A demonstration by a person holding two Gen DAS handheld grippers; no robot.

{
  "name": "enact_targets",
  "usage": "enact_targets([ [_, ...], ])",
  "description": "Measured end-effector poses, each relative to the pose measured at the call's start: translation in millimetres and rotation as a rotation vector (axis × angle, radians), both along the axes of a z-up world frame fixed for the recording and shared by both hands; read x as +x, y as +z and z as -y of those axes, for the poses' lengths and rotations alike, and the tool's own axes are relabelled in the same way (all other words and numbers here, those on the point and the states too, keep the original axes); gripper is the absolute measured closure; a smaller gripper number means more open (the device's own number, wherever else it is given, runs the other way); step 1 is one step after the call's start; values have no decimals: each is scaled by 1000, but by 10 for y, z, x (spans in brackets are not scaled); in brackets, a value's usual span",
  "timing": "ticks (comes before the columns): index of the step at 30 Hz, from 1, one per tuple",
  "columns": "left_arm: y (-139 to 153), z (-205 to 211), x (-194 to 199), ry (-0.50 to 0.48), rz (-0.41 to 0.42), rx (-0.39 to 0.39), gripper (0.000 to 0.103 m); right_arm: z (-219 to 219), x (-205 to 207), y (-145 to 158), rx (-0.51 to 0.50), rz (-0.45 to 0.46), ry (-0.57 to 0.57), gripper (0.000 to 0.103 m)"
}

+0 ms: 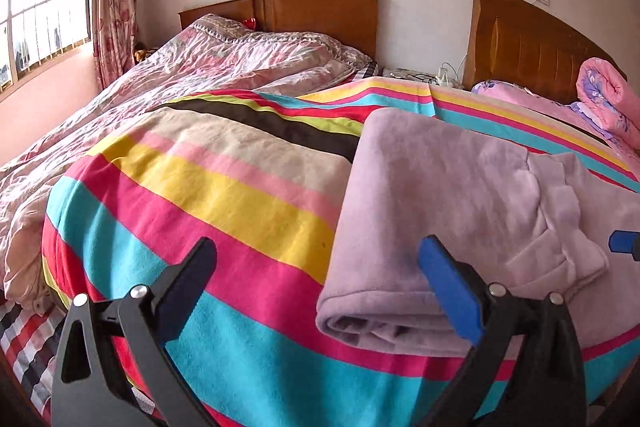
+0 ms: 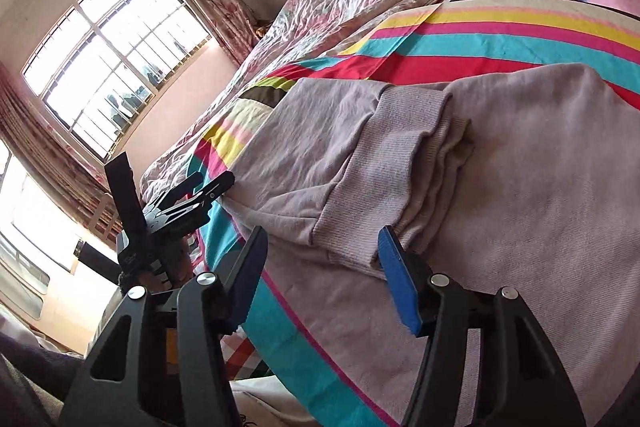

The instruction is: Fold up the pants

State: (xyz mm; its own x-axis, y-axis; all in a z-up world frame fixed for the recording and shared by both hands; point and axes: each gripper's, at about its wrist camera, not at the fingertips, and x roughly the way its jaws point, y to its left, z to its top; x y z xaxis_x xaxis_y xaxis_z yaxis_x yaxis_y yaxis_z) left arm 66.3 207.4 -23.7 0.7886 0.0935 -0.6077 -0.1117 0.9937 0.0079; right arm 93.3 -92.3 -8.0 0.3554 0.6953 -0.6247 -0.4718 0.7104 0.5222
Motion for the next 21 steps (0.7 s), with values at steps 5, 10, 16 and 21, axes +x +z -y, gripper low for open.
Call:
enact_targets([
  [5,-112,75,18,-17,-7,9,2,36,92,-280,-6,-110,-47,46],
  [10,-173,20,21,-23,-14,-20,1,-63,133,-185,2,-94,-25,47],
  [16,-146,29,-1,-19,2,-31,1,-176,351,-325,42,-172,-27,51],
  [21,-39,12,-76,-10,41,5,1,-64,429,-108,76,-134,-101,93],
])
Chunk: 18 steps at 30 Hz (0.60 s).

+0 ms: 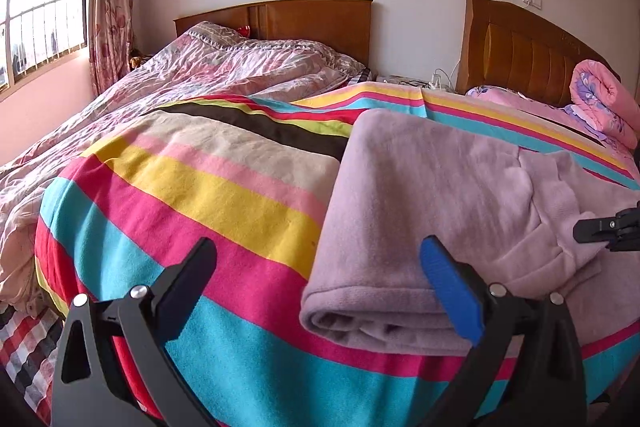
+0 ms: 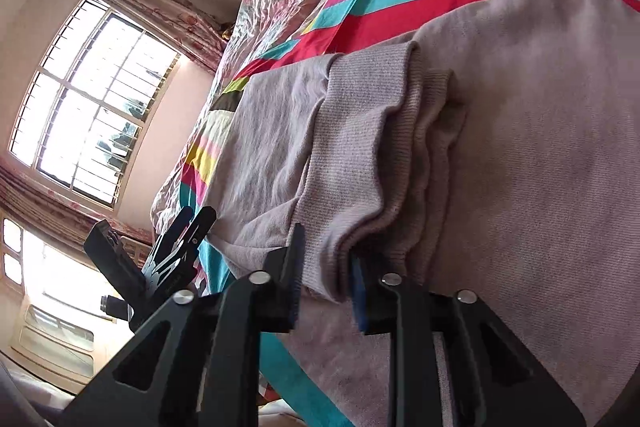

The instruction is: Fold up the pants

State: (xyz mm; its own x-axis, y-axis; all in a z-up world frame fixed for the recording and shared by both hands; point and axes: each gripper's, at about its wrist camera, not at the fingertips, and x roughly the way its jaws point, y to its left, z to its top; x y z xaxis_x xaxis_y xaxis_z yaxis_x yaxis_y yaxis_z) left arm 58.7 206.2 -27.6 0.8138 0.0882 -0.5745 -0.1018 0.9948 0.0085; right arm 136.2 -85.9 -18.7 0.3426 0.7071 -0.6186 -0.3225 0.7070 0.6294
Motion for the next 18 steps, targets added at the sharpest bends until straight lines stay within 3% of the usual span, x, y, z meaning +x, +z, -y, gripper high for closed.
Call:
enact_targets([
  [2,51,-19,-24,11,16,9,1,-60,-138,287,-66,123,19,93],
  [3,72,-29,-33,16,23,12,1,-51,-169,349,-67,139,22,93],
  [5,81,-47,-24,17,24,13,1,6,-168,263,-90,111,11,93],
  [8,23,-32,25,11,2,15,1,139,-110,-195,-105,-21,-26,93],
  [9,11,-17,30,7,-1,16,1,194,-119,-298,-77,-21,-26,95],
  [12,13,36,51,7,0,45,1,169,-113,-249,-85,-16,5,94],
  [14,-14,57,101,25,-23,82,1,123,-122,-217,-100,-32,29,86],
  [18,-76,59,139,22,-62,127,1,321,-142,-120,-73,-45,-22,80],
])
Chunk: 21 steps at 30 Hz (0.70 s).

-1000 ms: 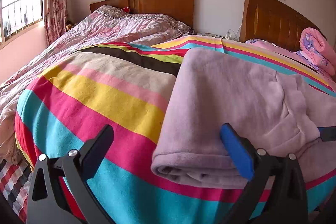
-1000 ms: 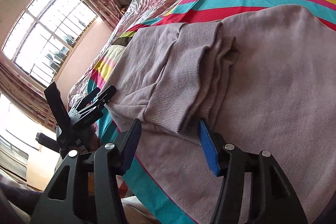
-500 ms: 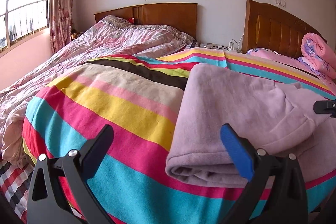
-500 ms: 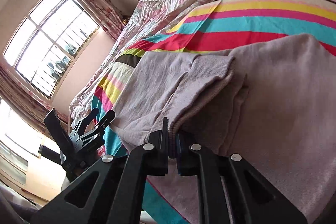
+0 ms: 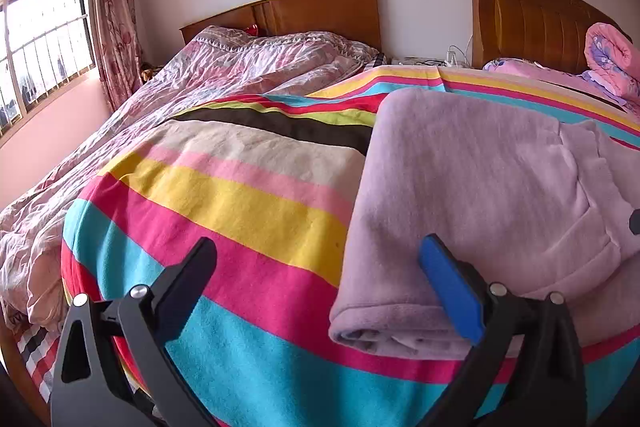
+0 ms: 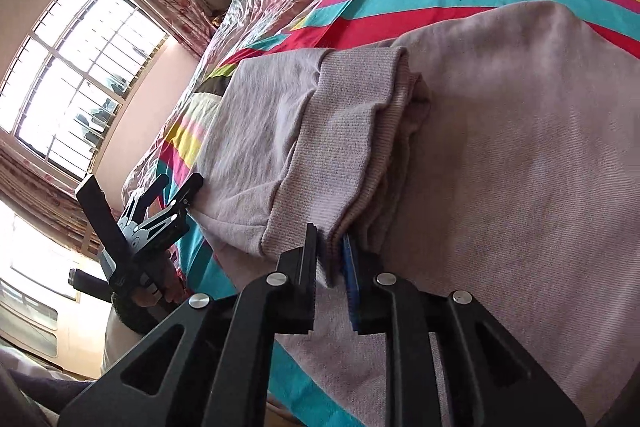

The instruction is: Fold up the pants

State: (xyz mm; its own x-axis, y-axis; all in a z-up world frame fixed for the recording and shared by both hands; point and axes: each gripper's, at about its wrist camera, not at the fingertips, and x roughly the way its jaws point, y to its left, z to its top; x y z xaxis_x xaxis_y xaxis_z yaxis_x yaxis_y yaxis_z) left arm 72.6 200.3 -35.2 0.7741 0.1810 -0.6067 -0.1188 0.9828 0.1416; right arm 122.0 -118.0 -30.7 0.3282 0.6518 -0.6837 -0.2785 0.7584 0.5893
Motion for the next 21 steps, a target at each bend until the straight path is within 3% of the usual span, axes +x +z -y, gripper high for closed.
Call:
enact_targets([
  [1,-9,-10,-4,-1,-2,-5,1,71,14,-6,2,-13,-25,76],
  [3,-18,-27,-7,1,-1,-17,1,159,47,-56,17,-41,-56,30],
  [7,-26,-20,-9,-2,2,-32,1,44,43,-42,13,-25,-23,29],
  [12,-69,160,13,-55,-5,-10,1,-249,29,-17,-35,-36,83,35],
  [13,-77,189,13,-56,-1,-6,1,-261,42,-22,-2,-58,96,39],
  [14,-80,198,16,-56,-1,-9,2,-251,55,-53,44,-88,101,58],
  [16,-79,183,23,-70,-5,-32,2,-211,62,-101,76,-93,81,63],
  [18,-83,166,19,-84,-5,-40,2,-134,111,-163,89,-109,35,85],
  [21,49,43,-75,-54,55,-41,2,-146,123,-1,119,-56,27,89],
])
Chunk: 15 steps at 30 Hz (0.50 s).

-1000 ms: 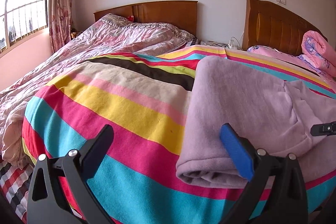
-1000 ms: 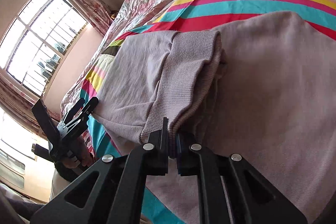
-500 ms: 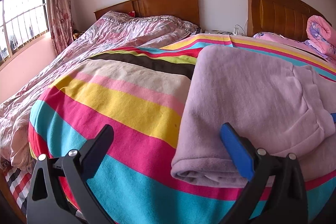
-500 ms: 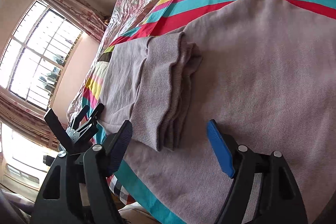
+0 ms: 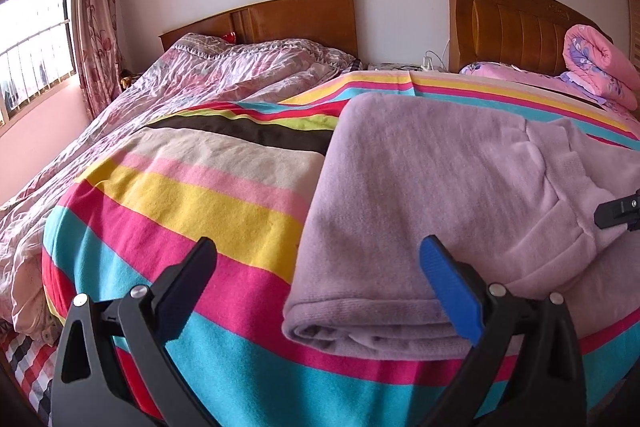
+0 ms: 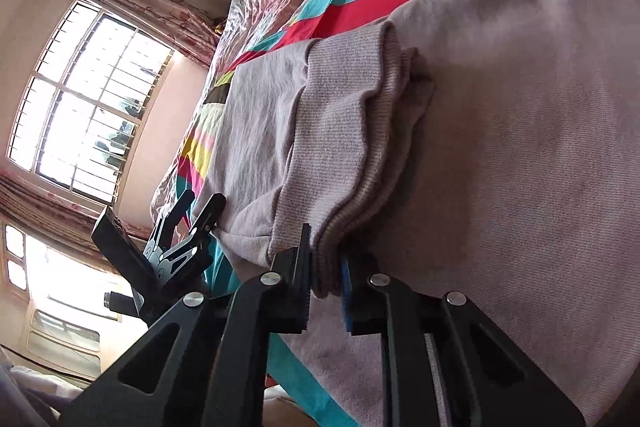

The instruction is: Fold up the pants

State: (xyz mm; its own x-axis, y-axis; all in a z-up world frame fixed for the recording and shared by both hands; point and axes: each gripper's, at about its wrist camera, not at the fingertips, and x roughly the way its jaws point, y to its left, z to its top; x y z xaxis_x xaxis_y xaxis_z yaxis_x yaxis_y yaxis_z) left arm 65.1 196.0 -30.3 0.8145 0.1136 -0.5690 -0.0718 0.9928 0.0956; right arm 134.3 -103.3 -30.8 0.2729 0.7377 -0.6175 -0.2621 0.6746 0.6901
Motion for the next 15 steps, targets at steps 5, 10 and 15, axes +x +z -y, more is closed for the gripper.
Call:
enact_targets([
  [5,383,-431,-376,37,93,-99,2,-306,161,878,-14,224,70,90],
  [10,261,-125,-579,-75,-73,34,1,-776,299,1552,-44,402,155,90],
  [15,94,-11,-310,-34,-88,-57,2,-986,306,1875,-44,465,167,90],
])
